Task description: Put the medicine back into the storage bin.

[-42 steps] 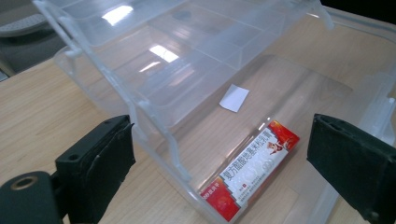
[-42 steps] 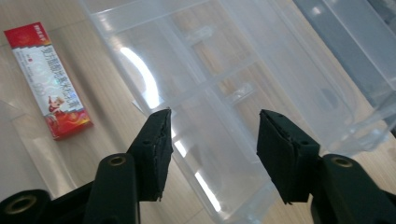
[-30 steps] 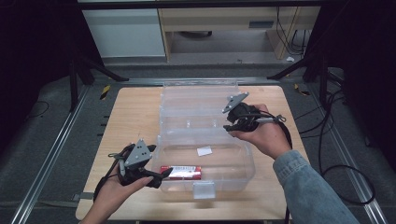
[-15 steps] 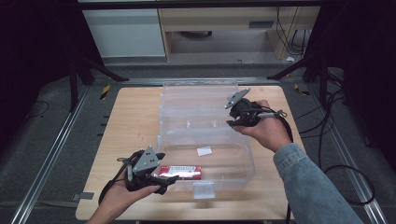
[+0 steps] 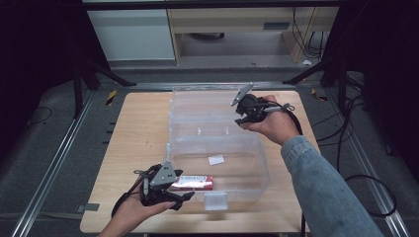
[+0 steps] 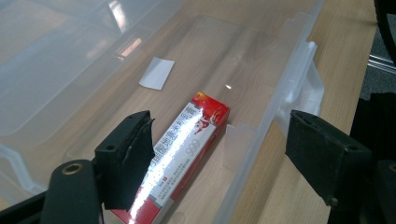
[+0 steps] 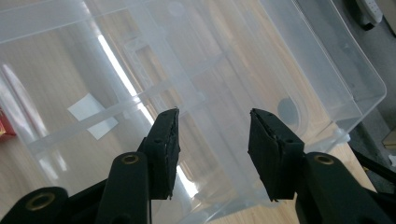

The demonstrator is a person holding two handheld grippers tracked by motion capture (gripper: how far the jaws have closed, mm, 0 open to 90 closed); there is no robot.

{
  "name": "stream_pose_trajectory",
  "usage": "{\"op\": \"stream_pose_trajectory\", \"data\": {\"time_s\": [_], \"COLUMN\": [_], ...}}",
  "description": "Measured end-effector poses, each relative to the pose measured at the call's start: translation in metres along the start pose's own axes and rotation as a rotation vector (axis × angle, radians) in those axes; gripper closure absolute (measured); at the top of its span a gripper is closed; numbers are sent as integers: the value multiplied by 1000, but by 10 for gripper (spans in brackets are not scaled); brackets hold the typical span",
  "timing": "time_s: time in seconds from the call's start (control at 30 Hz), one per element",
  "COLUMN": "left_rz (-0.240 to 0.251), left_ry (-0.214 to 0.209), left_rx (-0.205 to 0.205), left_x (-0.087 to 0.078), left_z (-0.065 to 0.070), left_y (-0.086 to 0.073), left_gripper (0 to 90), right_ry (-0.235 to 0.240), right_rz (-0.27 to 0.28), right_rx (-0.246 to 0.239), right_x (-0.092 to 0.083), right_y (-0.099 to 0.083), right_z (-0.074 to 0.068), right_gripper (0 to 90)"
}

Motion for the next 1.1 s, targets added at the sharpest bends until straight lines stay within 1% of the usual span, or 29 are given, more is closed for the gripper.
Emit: {"op": "stream_pose_trajectory", "data": {"time_s": [0.03, 0.13, 0.23, 0.33, 0.4, 0.53, 0.6, 0.63, 0.7, 0.77, 0.8, 0.83, 0.87, 0.9, 0.93, 0.97, 1.0, 1.03, 1.07, 1.1], "left_rz": [-3, -11, -25, -42, -54, -82, -102, -123, -130, -143, -150, -153, -153, -156, -160, -169, -184, -190, -192, -193], "left_ry": [-4, -12, -19, -24, -25, -35, -41, -50, -54, -56, -55, -57, -67, -75, -81, -91, -97, -96, -102, -117], "left_rx": [-1, 1, 7, 12, 15, 28, 35, 45, 47, 50, 52, 56, 49, 50, 51, 56, 70, 74, 65, 61], "left_x": [1, 1, 0, 0, -1, -1, 0, 1, 2, 3, 4, 4, 5, 6, 6, 7, 7, 8, 8, 8], "left_z": [0, 0, -1, -1, -2, -4, -5, -6, -6, -6, -7, -8, -8, -8, -8, -8, -8, -8, -8, -9], "left_y": [-1, -3, -4, -5, -6, -6, -6, -6, -6, -7, -8, -8, -9, -9, -9, -10, -10, -11, -11, -10], "left_gripper": [234, 243, 248, 250, 268, 282, 291, 306, 312, 362, 406, 406, 424, 461, 461, 479, 506, 524, 543, 579], "right_ry": [3, 10, 18, 39, 51, 58, 61, 72, 74, 81, 78, 78, 80, 82, 82, 82, 83, 83, 83, 83], "right_rz": [-1, -38, -51, -69, -84, -96, -104, -113, -117, -122, -122, -122, -123, -124, -124, -124, -126, -130, -133, -135], "right_rx": [1, -24, -19, -21, -27, -37, -43, -48, -48, -68, -67, -67, -67, -77, -77, -80, -82, -84, -86, -88], "right_x": [2, 8, 13, 17, 19, 21, 22, 24, 24, 26, 26, 26, 26, 26, 26, 26, 25, 25, 25, 25], "right_y": [1, 3, 3, 3, 2, 3, 3, 2, 2, 2, 2, 2, 3, 2, 2, 2, 2, 2, 2, 2], "right_z": [1, 5, 8, 10, 10, 9, 8, 6, 6, 5, 5, 5, 5, 4, 4, 4, 4, 5, 5, 5], "right_gripper": [535, 538, 544, 542, 553, 564, 579, 601, 607, 632, 655, 655, 661, 672, 672, 677, 681, 683, 686, 687]}}
Point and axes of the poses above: each handheld gripper's, and its own axes: x roughly forward along the jaws, y roughly out of its top, z roughly to its right, the point moved 1 cm from there along x, roughly forward along the jaws, and after that the axes turned 14 degrees about z, right-handed, at the moved point
